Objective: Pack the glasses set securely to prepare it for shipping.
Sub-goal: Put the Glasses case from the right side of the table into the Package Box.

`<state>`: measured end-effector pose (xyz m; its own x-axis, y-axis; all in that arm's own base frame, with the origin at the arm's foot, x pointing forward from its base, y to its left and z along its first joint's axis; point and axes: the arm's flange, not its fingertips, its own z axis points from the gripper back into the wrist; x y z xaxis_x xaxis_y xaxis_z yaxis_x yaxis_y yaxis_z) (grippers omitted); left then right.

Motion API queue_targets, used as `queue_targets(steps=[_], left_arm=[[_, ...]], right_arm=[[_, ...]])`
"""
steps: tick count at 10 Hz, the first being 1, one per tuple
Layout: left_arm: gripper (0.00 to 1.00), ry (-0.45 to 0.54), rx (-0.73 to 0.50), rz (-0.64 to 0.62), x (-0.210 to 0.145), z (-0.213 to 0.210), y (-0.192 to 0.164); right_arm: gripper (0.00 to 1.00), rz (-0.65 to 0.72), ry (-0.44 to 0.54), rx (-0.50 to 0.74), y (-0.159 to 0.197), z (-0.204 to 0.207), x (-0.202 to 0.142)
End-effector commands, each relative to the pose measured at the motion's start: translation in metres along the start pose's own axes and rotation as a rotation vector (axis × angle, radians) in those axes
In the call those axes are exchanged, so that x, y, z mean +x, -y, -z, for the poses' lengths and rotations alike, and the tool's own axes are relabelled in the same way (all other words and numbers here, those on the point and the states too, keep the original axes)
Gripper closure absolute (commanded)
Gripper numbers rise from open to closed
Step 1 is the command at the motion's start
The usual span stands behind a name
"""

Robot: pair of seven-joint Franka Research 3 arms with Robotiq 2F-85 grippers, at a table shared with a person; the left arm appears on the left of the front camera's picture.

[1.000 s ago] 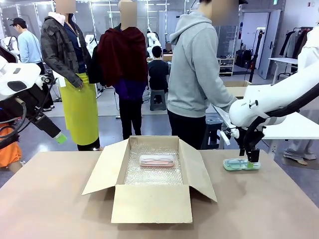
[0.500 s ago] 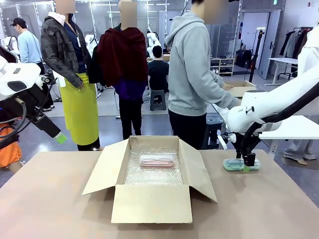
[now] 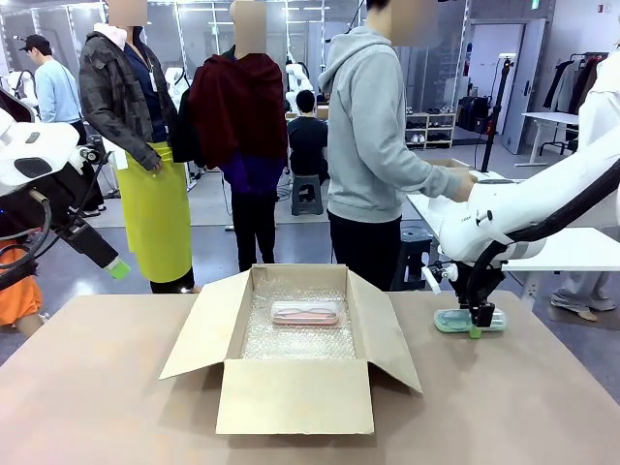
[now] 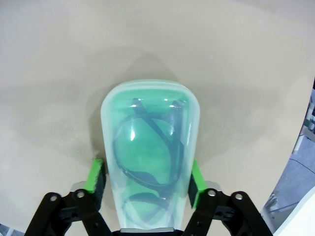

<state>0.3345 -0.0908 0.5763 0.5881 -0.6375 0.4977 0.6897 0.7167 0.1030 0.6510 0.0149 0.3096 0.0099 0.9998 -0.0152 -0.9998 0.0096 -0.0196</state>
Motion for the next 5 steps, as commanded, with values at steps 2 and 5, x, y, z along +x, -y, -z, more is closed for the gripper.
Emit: queue_targets(steps=[2,5], left_arm=[[0.00,0.024,-0.002,0.008,-0.001,0.001,-0.001],[0.00,0.024,-0.002,0.008,-0.001,0.001,-0.001]], right_arm=[[0.31,0.012,-0.006,-0.015,0.002,-0.008,0.004],[0.50,0.058,0.001,-0.028,-0.006,-0.052,0.012]])
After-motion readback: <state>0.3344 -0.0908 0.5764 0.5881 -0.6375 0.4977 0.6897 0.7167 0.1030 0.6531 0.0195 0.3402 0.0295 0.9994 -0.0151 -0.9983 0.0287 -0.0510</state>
